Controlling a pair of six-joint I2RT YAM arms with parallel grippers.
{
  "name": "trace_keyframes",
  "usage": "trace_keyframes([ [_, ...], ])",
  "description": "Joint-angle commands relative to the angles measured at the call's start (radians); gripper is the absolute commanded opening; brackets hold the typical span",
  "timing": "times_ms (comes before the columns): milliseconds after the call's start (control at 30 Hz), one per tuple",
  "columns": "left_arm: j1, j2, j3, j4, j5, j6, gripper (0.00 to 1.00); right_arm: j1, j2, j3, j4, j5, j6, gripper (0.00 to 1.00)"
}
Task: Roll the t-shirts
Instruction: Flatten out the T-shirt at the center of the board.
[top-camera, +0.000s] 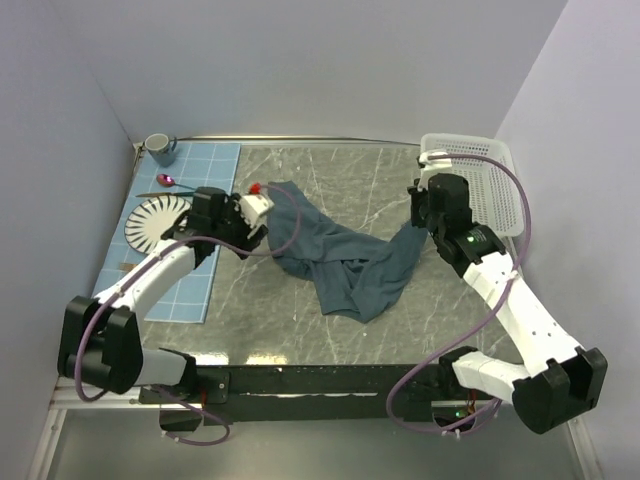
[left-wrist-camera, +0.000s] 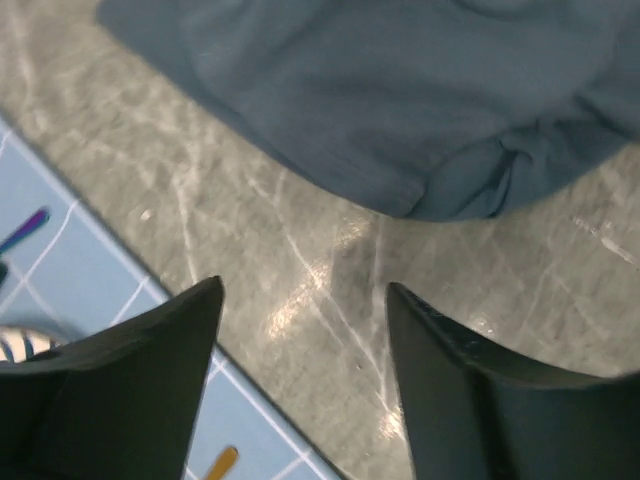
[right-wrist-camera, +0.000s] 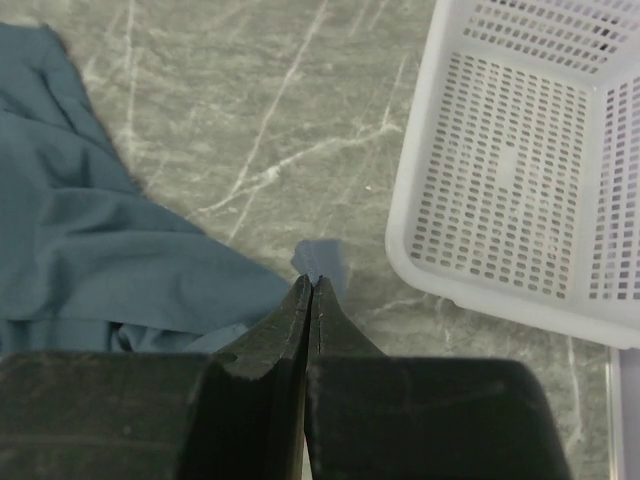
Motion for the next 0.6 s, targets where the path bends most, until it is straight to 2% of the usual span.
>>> trace_keyframes([
  [0,-0.03,0.124,0.062,-0.028,0.053,0.179,0.67,-0.017,-0.045,0.005,0.033,-0.045,0.045,0.0],
  [100,-0.04,0.172,0.076,0.004,0.068,0.168,0.64,-0.031,-0.044,0.005,0.022,-0.053,0.048,0.0],
  [233,-0.06,0.206,0.069,0.056,0.097,0.179,0.53,-0.047,-0.039,0.013,0.015,-0.057,0.045,0.0],
  [400,-0.073,0.236,0.04,0.108,0.14,0.156,0.54,-0.063,-0.025,0.018,0.012,-0.06,0.042,0.0],
  [567,-0.097,0.29,0.055,0.095,0.152,0.168,0.53,-0.076,-0.009,0.022,0.001,-0.069,0.045,0.0],
])
